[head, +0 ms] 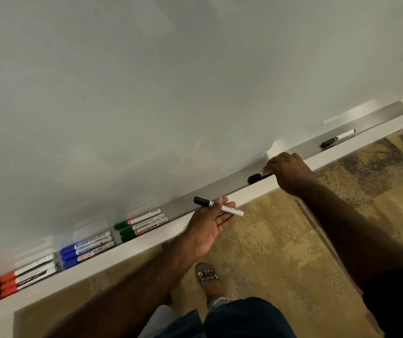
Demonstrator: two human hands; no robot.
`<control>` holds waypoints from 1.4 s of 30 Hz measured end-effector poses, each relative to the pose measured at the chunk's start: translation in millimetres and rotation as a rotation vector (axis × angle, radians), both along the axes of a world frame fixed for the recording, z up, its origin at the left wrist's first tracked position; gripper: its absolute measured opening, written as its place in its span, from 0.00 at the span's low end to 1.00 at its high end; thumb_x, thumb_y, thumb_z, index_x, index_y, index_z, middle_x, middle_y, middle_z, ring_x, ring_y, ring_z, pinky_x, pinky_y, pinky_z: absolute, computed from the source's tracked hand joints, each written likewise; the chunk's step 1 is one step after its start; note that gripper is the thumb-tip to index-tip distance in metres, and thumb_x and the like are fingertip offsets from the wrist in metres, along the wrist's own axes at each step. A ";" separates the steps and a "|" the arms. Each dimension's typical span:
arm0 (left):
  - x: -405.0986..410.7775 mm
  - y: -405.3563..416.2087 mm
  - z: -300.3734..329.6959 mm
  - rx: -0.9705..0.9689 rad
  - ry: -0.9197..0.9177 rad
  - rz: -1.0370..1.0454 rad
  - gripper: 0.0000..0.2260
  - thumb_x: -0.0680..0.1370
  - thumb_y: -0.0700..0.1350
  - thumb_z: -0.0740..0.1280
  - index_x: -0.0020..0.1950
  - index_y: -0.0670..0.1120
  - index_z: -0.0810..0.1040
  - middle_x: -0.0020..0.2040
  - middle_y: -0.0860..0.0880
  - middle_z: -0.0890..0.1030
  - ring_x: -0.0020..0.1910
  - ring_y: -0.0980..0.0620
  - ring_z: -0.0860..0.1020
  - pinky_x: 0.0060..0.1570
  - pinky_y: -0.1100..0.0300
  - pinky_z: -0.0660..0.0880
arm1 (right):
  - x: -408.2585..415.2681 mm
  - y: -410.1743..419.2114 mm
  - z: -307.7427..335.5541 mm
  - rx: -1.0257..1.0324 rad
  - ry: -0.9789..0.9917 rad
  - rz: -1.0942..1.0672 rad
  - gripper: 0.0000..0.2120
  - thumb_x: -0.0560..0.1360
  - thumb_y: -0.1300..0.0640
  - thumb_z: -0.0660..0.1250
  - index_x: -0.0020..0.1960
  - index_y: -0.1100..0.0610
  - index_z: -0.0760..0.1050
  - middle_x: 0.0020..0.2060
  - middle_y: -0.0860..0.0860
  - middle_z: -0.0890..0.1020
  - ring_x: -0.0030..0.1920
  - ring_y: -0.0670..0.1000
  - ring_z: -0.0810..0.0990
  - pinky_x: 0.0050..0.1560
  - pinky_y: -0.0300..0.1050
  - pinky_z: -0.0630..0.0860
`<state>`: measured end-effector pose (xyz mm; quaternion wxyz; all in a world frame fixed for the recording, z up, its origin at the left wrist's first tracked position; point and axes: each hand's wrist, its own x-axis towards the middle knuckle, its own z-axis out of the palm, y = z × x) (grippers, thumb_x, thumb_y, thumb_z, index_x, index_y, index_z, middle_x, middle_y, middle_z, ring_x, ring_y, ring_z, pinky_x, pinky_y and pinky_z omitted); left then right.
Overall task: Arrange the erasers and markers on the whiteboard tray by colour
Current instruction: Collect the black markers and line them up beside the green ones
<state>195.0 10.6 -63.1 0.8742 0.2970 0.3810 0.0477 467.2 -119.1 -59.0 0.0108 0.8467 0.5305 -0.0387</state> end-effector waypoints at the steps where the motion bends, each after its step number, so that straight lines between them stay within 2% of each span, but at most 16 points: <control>1: 0.4 -1.0 -0.1 0.002 0.003 -0.006 0.17 0.86 0.45 0.61 0.70 0.35 0.73 0.66 0.37 0.82 0.63 0.42 0.83 0.66 0.49 0.78 | 0.2 1.7 0.1 -0.008 0.000 0.005 0.24 0.72 0.68 0.64 0.60 0.46 0.83 0.58 0.47 0.84 0.60 0.55 0.78 0.56 0.52 0.71; 8: 4.9 -1.6 -1.0 0.015 0.013 -0.034 0.17 0.86 0.46 0.61 0.70 0.36 0.74 0.66 0.38 0.82 0.64 0.43 0.82 0.65 0.51 0.79 | -1.6 12.1 -2.9 -0.016 -0.019 0.029 0.20 0.75 0.64 0.66 0.61 0.45 0.82 0.58 0.46 0.84 0.58 0.55 0.78 0.55 0.52 0.72; 13: 16.4 -4.9 -0.4 0.014 0.026 -0.041 0.16 0.86 0.45 0.61 0.69 0.36 0.74 0.66 0.37 0.81 0.63 0.43 0.83 0.64 0.50 0.79 | -11.1 11.7 -0.6 0.022 -0.008 0.013 0.17 0.76 0.62 0.67 0.61 0.47 0.83 0.56 0.47 0.84 0.57 0.56 0.77 0.53 0.51 0.69; 18: 33.2 -7.7 2.2 0.025 0.035 -0.062 0.16 0.85 0.44 0.62 0.70 0.36 0.74 0.66 0.38 0.81 0.64 0.42 0.82 0.65 0.50 0.79 | -35.3 11.3 17.4 0.159 0.091 -0.026 0.13 0.79 0.60 0.67 0.61 0.51 0.83 0.56 0.49 0.85 0.56 0.56 0.78 0.53 0.52 0.71; 23: 53.8 -14.1 2.8 -0.012 0.034 -0.034 0.15 0.85 0.43 0.64 0.68 0.36 0.75 0.64 0.36 0.82 0.62 0.40 0.83 0.65 0.46 0.79 | -62.7 3.8 29.7 0.232 0.188 -0.020 0.11 0.81 0.56 0.67 0.62 0.49 0.82 0.55 0.47 0.84 0.54 0.54 0.78 0.52 0.54 0.74; 28: 75.1 -24.9 6.7 -0.025 -0.009 -0.014 0.11 0.84 0.44 0.66 0.63 0.40 0.79 0.61 0.37 0.84 0.61 0.42 0.84 0.62 0.48 0.81 | -70.1 -9.3 27.1 0.234 0.190 -0.018 0.13 0.81 0.53 0.63 0.63 0.46 0.80 0.54 0.44 0.82 0.51 0.50 0.76 0.50 0.51 0.74; 33: 89.1 -35.6 5.1 -0.034 -0.073 -0.009 0.14 0.84 0.44 0.65 0.68 0.40 0.77 0.62 0.38 0.84 0.62 0.41 0.83 0.60 0.49 0.82 | -67.1 -22.6 23.2 0.209 0.212 -0.054 0.18 0.80 0.58 0.64 0.67 0.45 0.77 0.55 0.44 0.80 0.52 0.48 0.75 0.51 0.47 0.74; 38: 102.2 -41.7 -0.1 -0.116 -0.055 0.025 0.12 0.83 0.44 0.67 0.64 0.41 0.79 0.58 0.38 0.86 0.59 0.41 0.84 0.59 0.47 0.82 | -57.7 -35.1 21.1 0.197 0.209 -0.025 0.27 0.75 0.63 0.62 0.69 0.43 0.75 0.58 0.44 0.80 0.55 0.49 0.77 0.50 0.48 0.74; 42: 110.0 -47.0 -3.2 -0.121 -0.043 0.028 0.16 0.79 0.45 0.70 0.64 0.40 0.78 0.61 0.36 0.84 0.61 0.39 0.83 0.59 0.47 0.82 | -31.9 -44.7 16.8 0.156 0.140 -0.055 0.24 0.74 0.63 0.64 0.67 0.48 0.79 0.60 0.47 0.82 0.57 0.53 0.79 0.53 0.53 0.77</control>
